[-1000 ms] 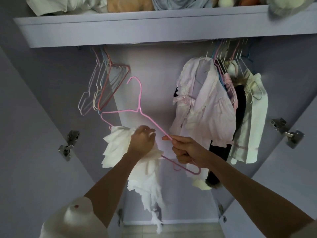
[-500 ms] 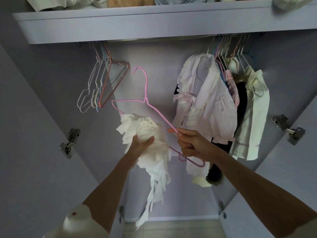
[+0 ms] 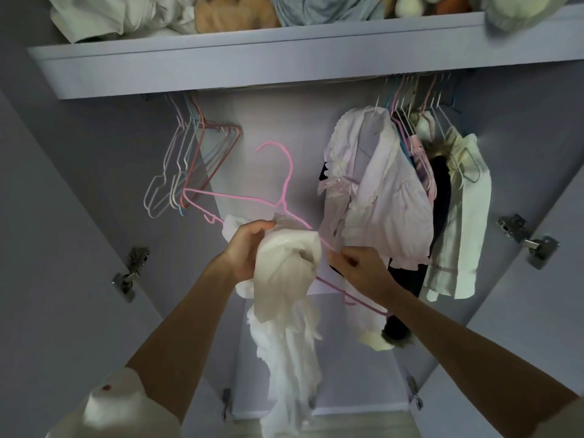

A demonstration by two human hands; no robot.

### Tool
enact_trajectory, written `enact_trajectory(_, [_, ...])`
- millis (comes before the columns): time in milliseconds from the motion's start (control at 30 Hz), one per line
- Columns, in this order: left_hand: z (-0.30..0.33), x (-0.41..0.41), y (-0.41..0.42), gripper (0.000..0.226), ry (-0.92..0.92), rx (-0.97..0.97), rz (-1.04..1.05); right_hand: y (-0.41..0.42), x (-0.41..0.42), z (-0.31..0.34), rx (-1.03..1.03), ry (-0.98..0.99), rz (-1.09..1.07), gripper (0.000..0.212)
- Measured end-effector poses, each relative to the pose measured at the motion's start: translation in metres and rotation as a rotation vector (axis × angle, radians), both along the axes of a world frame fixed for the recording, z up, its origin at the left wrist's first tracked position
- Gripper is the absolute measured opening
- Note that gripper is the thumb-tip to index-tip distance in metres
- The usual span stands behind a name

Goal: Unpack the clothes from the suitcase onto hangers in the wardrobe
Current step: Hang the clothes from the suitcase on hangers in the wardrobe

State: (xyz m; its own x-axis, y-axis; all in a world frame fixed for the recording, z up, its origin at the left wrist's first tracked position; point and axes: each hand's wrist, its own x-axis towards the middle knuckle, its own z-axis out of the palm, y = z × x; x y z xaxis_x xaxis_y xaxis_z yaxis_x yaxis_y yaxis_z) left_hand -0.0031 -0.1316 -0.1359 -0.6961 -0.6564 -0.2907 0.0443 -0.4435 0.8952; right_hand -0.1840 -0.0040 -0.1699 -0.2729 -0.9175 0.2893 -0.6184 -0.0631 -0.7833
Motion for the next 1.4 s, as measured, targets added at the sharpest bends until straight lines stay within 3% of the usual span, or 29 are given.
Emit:
enact_trajectory(133, [0.01, 0.003, 0.005, 0.037, -0.071, -0.049, -0.213, -0.008, 0.006, 0.012, 0.038, 0.043, -0.009, 0.025])
enact_trajectory(200, [0.014, 0.002, 0.006, 0.034, -0.161, -0.152, -0.239, -0.007, 0.009, 0.015, 0.058, -0.03, 0.072, 0.014])
enact_trajectory(333, [0.016, 0.001, 0.008, 0.017, -0.276, -0.309, -0.111, -0.007, 0.017, 0.019, 0.181, -0.174, 0.229, 0.028])
enact_trajectory(433, [0.014, 0.001, 0.008, 0.014, -0.283, -0.365, -0.001, -0.014, 0.019, 0.022, 0.183, -0.009, 0.189, 0.024])
enact_trajectory(500, [0.015, 0.003, 0.006, 0.007, -0.392, -0.556, 0.011, -0.016, 0.018, 0.027, 0.166, 0.085, 0.19, 0.011])
enact_trajectory(533, [0.017, 0.005, 0.004, 0.007, -0.494, -0.683, 0.015, -0.015, 0.017, 0.03, 0.171, 0.089, 0.197, 0.015])
enact_trajectory(700, [0.03, 0.009, -0.001, 0.065, -1.111, -1.152, 0.247, -0.012, 0.016, 0.048, 0.233, -0.275, 0.288, 0.037])
enact_trajectory(800, [0.023, 0.005, 0.005, 0.079, -1.174, -1.162, 0.42, -0.018, 0.021, 0.051, 0.22, -0.522, 0.322, 0.038])
enact_trajectory(867, [0.014, 0.005, 0.008, 0.073, -1.14, -1.167, 0.564, -0.021, 0.023, 0.051, 0.221, -0.64, 0.309, 0.038])
enact_trajectory(967, [0.0, 0.005, 0.018, 0.055, -1.065, -1.079, 0.58, -0.026, 0.025, 0.047, 0.215, -0.746, 0.252, 0.041])
enact_trajectory(1067, [-0.015, 0.01, 0.025, 0.068, -1.073, -0.749, 0.392, -0.029, 0.025, 0.047, 0.192, -0.818, 0.206, 0.042])
enact_trajectory(1133, [-0.023, 0.015, 0.028, 0.077, -0.874, -0.367, 0.2, -0.031, 0.026, 0.05, 0.181, -0.816, 0.197, 0.04])
enact_trajectory(1233, [-0.036, 0.013, 0.027, 0.062, -0.393, 0.058, -0.018, -0.034, 0.027, 0.055, 0.186, -0.833, 0.202, 0.041])
enact_trajectory(1300, [-0.045, 0.003, 0.02, 0.044, -0.167, 0.126, 0.043, -0.034, 0.028, 0.058, 0.169, -0.874, 0.184, 0.042])
enact_trajectory(1400, [-0.037, -0.007, 0.007, 0.056, -0.014, 0.119, 0.195, -0.033, 0.021, 0.058, 0.147, -0.885, 0.1, 0.042])
